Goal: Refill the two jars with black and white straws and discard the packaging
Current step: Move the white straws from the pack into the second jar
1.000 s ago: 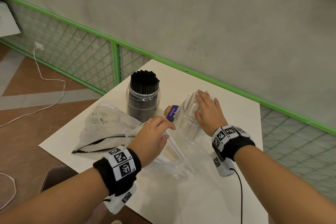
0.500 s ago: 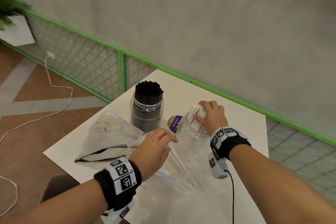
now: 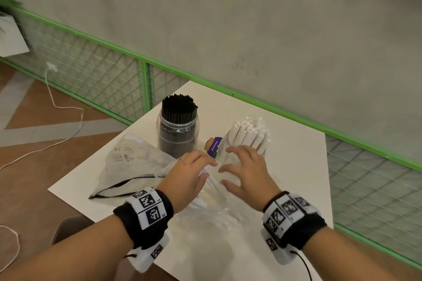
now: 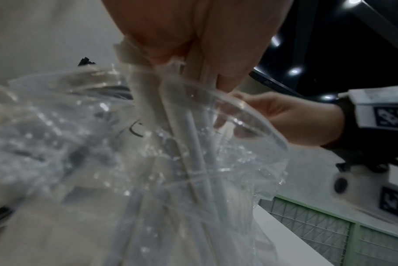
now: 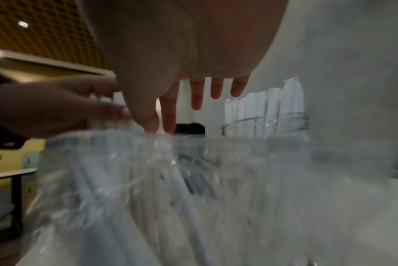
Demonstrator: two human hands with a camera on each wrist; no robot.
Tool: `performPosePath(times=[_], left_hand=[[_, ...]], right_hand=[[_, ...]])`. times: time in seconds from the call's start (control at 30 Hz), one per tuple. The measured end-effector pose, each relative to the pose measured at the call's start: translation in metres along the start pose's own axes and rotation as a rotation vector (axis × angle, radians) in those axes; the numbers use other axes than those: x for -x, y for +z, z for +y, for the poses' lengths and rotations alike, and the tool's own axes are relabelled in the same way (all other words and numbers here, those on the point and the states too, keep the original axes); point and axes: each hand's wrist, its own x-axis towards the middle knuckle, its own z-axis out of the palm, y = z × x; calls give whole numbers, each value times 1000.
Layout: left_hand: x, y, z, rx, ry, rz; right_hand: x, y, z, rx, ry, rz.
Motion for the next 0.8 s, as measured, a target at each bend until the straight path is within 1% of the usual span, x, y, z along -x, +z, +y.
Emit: performPosePath(times=[0.07, 0.13, 0.33, 0.43, 0.5, 0.57, 0.6, 0.67, 0.73, 0.8], left_hand=[[0, 1, 1, -2, -3, 2], [1, 1, 1, 3, 8, 8], [6, -6, -1, 64, 62, -3], [10, -11, -3, 79, 64, -28], [13, -12, -4, 86, 57, -30], [14, -12, -4, 85, 38, -27], [15, -12, -4, 85, 24, -25], [16, -11, -5, 81, 2, -8], [16, -11, -7, 68, -3, 17], [15, -10, -9, 59, -13, 33]], right_hand=[[7, 13, -2, 44, 63, -79], [6, 20, -10, 20, 150, -146], [-24, 41, -35, 80, 320, -304], [-37, 49, -39, 128, 352, -395], [-43, 51, -39, 151, 340, -411], [-47, 52, -38, 173, 320, -394], [-48, 52, -36, 151, 323, -388], [-48, 49, -32, 14, 344, -355], [-46, 41, -25, -198, 370, -298], [-41, 29, -14, -434, 385, -202]])
